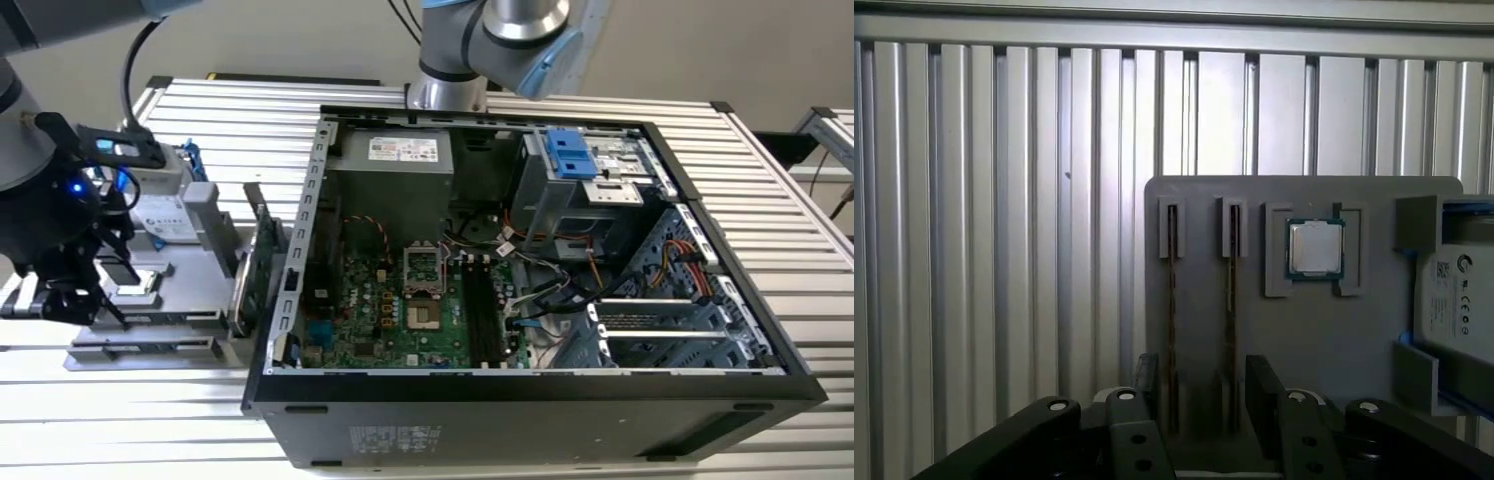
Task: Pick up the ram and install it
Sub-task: 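Pick up the ram and move it above insertion slot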
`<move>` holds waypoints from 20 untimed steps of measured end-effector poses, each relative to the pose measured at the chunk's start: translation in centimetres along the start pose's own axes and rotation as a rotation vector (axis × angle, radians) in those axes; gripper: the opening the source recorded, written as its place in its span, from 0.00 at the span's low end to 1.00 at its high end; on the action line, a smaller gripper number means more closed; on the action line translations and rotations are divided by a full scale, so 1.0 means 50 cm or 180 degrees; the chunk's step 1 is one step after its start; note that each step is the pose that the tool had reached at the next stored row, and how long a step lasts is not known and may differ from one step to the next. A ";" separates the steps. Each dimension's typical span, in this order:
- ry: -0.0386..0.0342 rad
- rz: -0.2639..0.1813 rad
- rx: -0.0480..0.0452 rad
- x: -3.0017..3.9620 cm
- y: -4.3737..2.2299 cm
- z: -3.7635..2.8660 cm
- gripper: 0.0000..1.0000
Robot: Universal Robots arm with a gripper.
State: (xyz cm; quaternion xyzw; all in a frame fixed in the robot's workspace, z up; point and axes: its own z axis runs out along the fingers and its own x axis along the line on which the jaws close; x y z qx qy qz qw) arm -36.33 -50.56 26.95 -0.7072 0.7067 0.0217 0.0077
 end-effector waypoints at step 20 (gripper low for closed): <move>0.0000 -0.0021 -0.0001 0.001 -0.001 0.030 1.00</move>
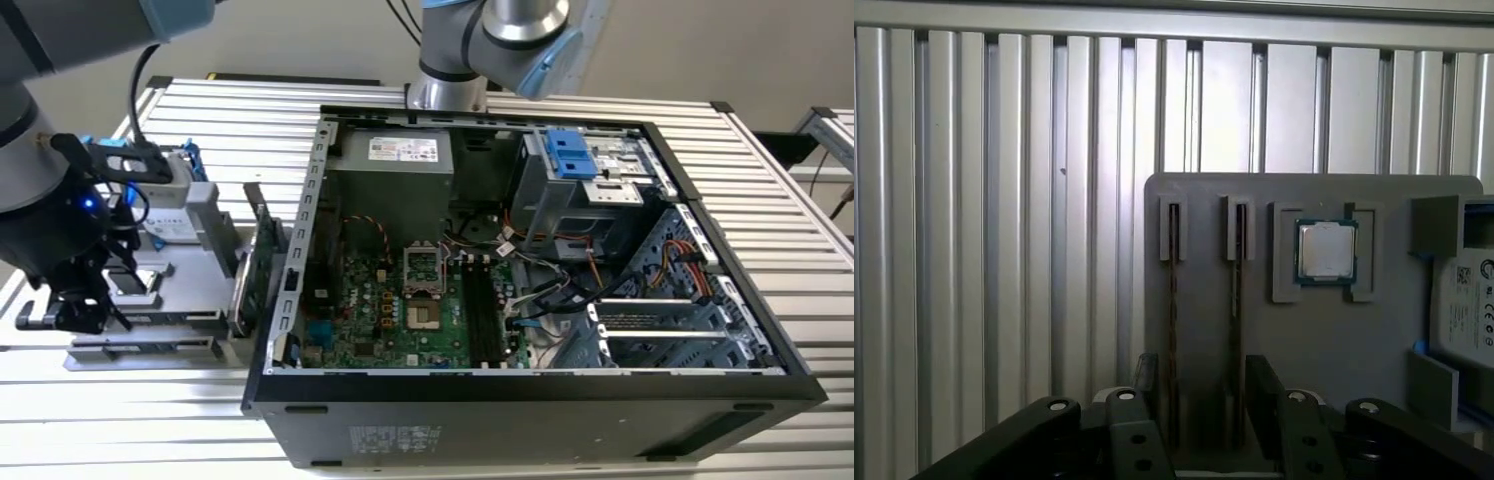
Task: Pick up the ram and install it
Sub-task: 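Pick up the ram and move it above insertion slot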
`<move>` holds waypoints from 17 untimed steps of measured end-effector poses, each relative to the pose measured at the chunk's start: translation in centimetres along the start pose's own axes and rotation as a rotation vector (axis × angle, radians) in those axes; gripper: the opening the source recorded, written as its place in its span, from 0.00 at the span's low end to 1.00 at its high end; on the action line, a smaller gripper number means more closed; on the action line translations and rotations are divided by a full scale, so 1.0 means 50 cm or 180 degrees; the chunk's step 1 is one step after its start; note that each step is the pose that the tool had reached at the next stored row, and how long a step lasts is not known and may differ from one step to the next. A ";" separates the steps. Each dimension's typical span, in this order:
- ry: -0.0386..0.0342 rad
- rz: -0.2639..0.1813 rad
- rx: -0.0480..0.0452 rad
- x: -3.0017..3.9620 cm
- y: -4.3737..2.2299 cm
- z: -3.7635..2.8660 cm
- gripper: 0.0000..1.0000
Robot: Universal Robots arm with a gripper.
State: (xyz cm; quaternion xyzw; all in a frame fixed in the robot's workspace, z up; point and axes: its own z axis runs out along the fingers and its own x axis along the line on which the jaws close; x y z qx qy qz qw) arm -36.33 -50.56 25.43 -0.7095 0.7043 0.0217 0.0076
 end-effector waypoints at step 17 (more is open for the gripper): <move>0.0001 -0.0036 -0.0003 0.002 0.000 0.029 1.00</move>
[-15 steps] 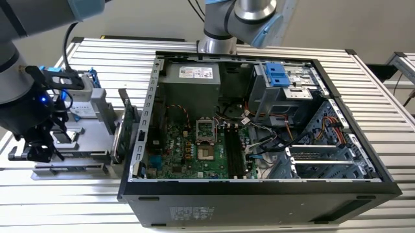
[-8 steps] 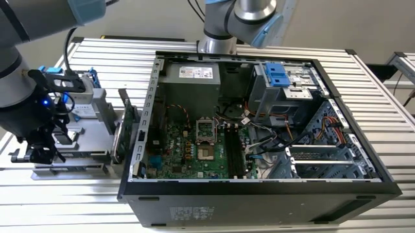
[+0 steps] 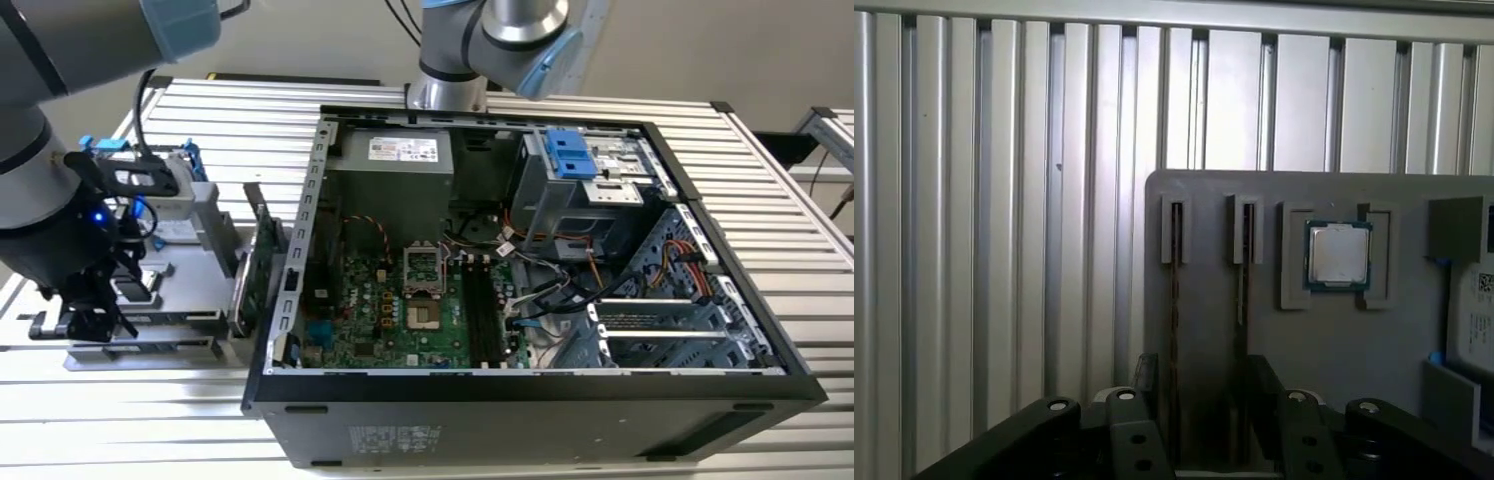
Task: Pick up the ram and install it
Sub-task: 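Pick up the ram and move it above insertion slot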
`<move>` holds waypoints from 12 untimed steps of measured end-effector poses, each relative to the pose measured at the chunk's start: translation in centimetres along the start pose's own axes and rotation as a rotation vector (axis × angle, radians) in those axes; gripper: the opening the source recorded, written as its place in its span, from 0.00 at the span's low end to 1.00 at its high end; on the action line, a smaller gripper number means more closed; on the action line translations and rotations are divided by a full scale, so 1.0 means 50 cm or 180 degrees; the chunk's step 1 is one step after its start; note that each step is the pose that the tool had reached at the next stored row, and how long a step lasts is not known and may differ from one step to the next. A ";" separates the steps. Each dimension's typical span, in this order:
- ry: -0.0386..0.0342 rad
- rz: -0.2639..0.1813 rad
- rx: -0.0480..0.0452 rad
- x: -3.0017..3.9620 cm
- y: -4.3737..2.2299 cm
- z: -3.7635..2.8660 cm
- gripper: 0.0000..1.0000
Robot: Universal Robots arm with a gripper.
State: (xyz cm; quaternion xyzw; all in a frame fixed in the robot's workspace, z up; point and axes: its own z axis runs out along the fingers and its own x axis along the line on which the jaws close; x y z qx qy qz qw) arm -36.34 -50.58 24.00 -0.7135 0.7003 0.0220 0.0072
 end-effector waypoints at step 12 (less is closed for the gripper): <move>0.0001 -0.0028 -0.0002 0.002 0.000 0.020 1.00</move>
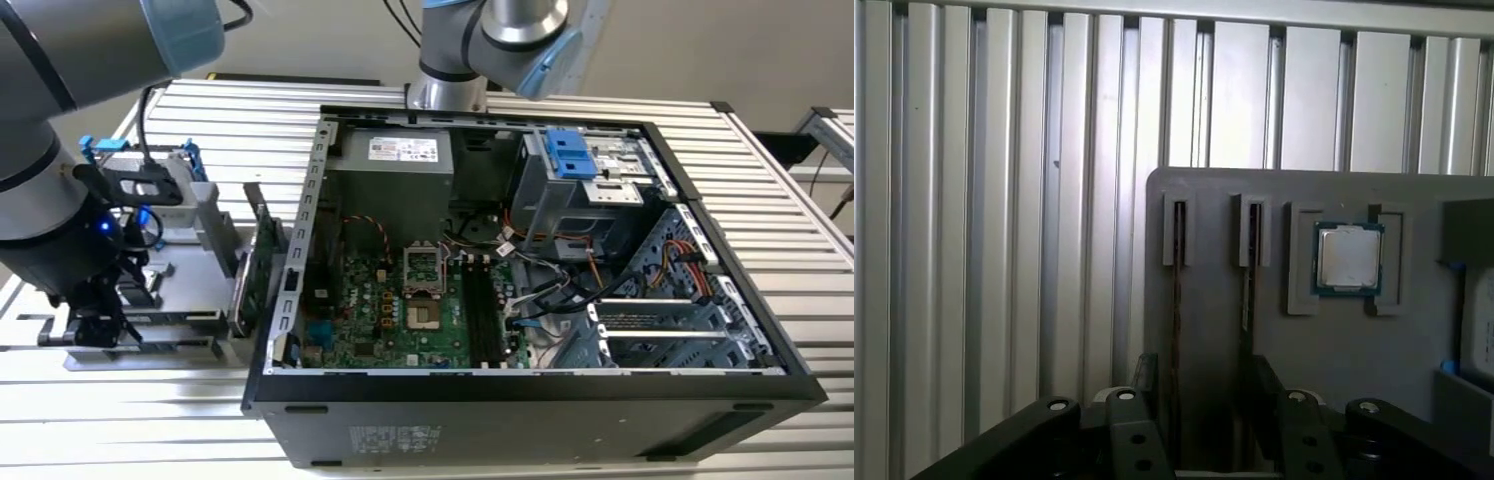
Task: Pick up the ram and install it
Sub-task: 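Pick up the ram and move it above insertion slot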
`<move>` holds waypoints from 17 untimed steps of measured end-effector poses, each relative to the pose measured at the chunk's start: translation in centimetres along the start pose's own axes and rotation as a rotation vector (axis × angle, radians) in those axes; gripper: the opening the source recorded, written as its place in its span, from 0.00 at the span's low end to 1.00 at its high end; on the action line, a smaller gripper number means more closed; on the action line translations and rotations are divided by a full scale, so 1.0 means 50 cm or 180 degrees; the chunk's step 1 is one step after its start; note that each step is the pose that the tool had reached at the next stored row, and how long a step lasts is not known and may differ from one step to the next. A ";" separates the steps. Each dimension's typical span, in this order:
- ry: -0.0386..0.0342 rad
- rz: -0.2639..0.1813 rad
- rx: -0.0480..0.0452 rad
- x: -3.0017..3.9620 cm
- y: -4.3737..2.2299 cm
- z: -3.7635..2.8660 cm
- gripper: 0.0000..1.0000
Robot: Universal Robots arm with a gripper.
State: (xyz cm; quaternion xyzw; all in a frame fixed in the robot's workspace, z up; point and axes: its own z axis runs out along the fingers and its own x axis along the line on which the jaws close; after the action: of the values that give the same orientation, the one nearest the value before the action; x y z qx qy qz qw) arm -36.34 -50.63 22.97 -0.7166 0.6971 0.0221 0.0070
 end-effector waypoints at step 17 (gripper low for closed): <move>0.0001 -0.0025 -0.0021 0.004 0.001 0.030 1.00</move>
State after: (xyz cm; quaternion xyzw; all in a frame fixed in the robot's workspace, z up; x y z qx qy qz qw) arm -36.41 -50.77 21.49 -0.7193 0.6942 0.0243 0.0047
